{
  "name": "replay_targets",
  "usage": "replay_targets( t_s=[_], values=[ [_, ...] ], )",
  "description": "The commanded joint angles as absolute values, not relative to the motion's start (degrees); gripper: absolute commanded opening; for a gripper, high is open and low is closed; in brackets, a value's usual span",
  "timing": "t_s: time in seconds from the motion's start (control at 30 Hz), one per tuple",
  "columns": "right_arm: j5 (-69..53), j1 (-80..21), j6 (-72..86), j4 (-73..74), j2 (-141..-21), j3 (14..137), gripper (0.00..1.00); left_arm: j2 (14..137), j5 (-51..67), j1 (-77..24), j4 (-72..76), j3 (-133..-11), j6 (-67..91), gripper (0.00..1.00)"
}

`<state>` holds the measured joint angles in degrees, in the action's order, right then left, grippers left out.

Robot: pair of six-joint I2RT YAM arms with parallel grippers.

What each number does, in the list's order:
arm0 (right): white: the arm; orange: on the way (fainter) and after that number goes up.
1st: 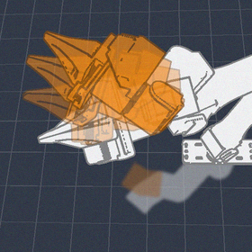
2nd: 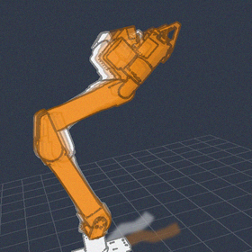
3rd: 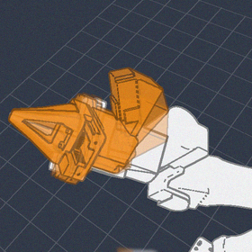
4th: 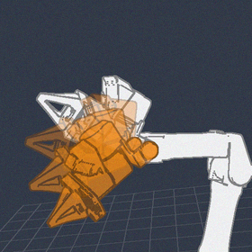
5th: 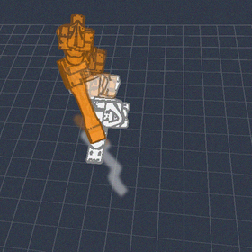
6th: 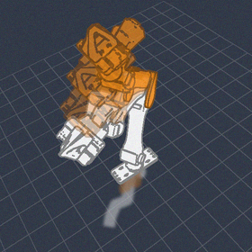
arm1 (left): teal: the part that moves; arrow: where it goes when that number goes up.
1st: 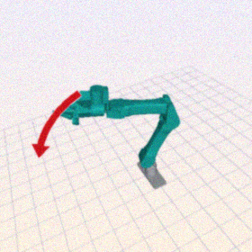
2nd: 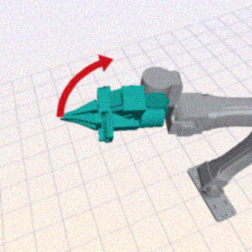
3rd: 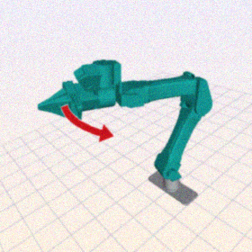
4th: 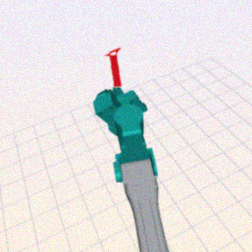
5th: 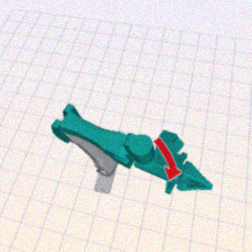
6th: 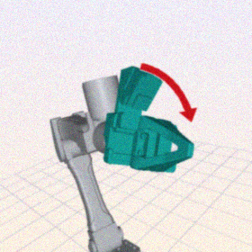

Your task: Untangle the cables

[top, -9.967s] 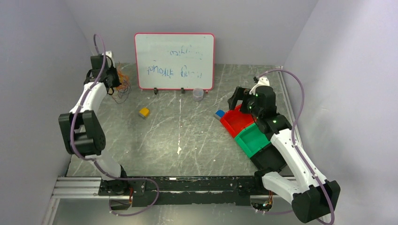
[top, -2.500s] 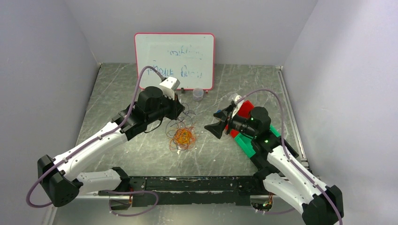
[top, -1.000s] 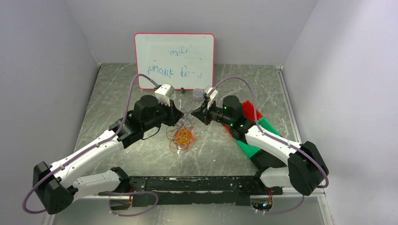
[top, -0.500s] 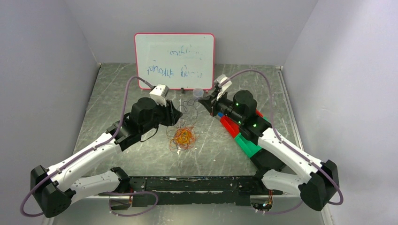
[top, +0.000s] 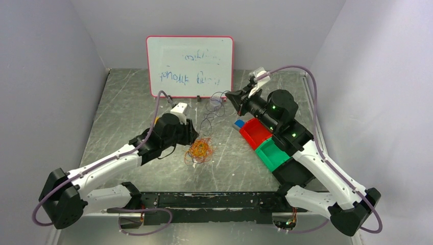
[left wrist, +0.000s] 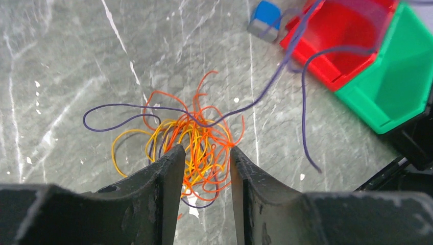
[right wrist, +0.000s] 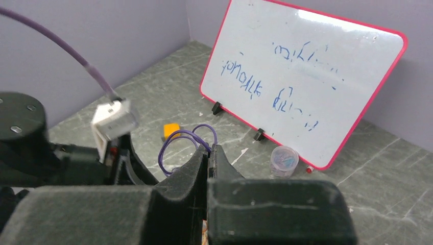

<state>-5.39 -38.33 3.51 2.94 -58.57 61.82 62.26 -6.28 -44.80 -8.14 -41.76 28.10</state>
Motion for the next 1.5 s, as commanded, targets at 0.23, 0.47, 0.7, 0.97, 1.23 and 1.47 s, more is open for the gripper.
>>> replay_targets(
  t_s=[0.23,0.47,0.7,0.97,1.23,1.47],
  values=[
    [-0.5,-38.3,5.4,7.1,-56.1,68.1,0.0,67.1,-1.8,-45.1,4.9,-34.2,30.2,0.49],
    [-1.7,-38.4,6.1,7.7,-56.3,69.5,0.0,73.8,-1.0,-45.0,15.8,-30.8,28.3,0.52],
    [-1.4,-38.3,6.0,9.9,-56.0,69.8,0.0,74.0,0.0,-45.0,21.1,-31.6,25.3,0.49],
    [-0.9,-38.3,6.1,10.3,-54.9,69.3,0.0,61.3,-2.9,-45.3,18.1,-27.6,22.8,0.59],
    [-1.8,-38.3,7.3,9.4,-54.8,68.8,0.0,58.3,-1.5,-45.4,21.7,-29.2,16.4,0.64],
    [-2.4,-38.4,8.1,9.8,-54.6,69.7,0.0,68.2,-0.7,-45.5,25.3,-33.9,12.9,0.62]
  ],
)
